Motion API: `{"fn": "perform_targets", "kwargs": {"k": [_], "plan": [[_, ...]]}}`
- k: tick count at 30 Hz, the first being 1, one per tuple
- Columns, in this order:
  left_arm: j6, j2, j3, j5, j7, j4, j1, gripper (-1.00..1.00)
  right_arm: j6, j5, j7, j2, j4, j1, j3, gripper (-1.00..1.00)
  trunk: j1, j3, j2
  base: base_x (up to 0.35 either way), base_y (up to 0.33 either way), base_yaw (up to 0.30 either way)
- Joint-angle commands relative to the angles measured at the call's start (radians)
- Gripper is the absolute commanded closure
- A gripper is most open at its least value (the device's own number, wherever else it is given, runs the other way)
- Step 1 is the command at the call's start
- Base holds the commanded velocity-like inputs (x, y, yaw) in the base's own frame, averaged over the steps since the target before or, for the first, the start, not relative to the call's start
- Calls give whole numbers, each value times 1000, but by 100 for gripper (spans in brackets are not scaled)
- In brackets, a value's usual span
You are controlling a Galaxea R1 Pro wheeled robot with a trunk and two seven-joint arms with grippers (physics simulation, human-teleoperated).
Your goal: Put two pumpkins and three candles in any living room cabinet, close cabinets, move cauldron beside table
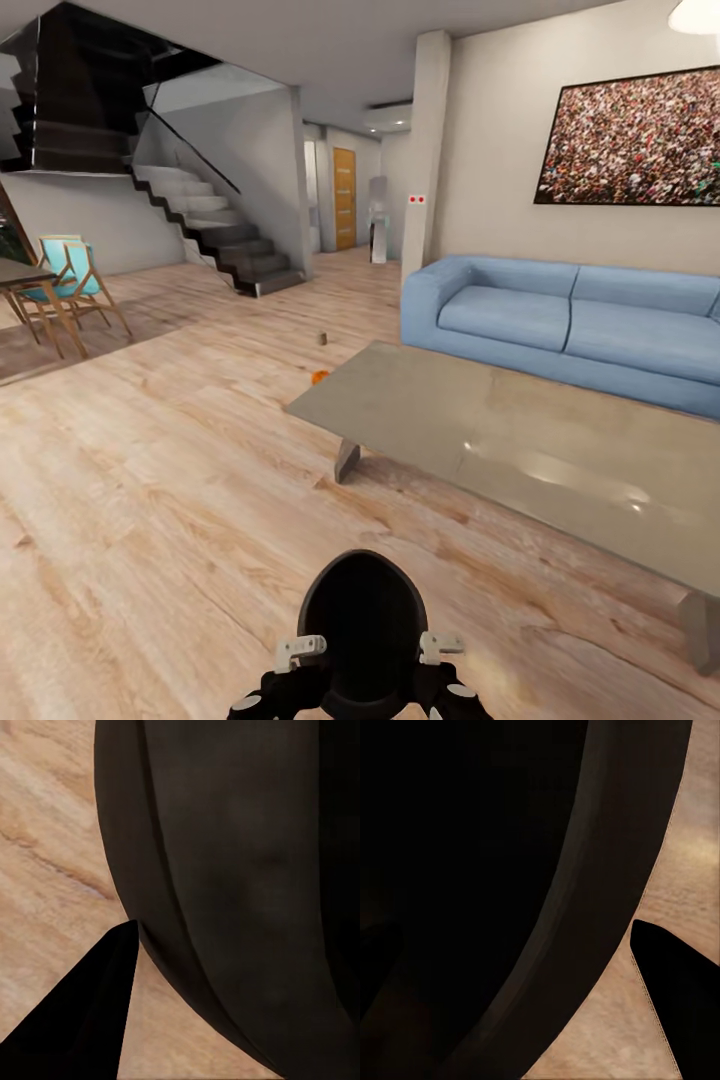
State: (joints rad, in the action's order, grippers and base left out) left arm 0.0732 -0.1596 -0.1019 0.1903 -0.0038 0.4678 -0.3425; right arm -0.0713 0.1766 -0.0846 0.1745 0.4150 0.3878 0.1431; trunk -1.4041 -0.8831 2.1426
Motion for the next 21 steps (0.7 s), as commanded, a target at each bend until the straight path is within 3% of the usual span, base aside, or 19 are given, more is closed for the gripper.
{"fn": "perform_targets", "kwargs": {"k": [1,8,21], "plan": [[5,5,-16,17,-31,5,1,100,-5,21,28,-1,2,2,-6,100,0,-1,0,333,0,0],[4,5,-16,17,-31,5,0,100,-4,21,29,-1,2,2,-7,100,0,0,0,297,0,-20],[0,5,-16,17,-31,5,0,100,-4,21,29,-1,2,2,-7,100,0,10,0,17,0,-227]]}}
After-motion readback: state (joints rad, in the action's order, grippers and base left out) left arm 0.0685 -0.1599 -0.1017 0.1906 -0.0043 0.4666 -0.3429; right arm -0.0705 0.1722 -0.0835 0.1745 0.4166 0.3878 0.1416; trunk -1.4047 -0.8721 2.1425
